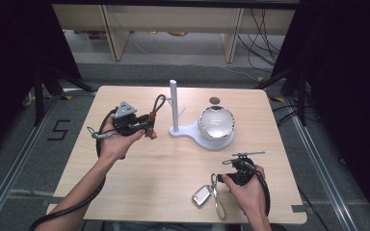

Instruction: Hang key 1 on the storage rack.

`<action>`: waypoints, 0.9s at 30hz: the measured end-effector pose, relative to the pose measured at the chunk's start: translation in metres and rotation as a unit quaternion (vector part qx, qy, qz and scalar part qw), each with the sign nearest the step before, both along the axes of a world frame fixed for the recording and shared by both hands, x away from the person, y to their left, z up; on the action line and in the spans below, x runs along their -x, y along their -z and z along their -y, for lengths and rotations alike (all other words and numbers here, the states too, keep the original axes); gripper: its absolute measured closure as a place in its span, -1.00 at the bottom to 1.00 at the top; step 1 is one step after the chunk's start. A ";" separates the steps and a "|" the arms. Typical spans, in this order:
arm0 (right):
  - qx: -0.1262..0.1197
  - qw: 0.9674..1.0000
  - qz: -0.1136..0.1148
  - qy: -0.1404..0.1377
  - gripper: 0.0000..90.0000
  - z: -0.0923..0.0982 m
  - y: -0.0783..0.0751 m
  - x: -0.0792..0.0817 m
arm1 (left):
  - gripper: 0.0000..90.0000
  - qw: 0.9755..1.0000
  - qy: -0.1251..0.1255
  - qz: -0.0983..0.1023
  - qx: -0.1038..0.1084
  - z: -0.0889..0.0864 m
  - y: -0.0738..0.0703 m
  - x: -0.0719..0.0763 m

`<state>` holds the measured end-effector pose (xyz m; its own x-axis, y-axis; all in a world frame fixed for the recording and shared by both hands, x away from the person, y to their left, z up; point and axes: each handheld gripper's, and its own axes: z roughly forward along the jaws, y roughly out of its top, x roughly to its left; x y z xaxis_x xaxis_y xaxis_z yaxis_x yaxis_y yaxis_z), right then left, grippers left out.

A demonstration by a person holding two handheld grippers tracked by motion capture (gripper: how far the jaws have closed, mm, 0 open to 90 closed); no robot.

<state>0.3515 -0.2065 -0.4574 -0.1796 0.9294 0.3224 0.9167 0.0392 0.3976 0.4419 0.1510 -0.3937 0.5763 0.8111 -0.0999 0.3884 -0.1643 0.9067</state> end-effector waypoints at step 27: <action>-0.002 1.000 -0.006 0.003 0.25 -0.001 0.001 0.000 | 0.50 1.000 0.003 -0.021 -0.013 0.013 0.010 -0.013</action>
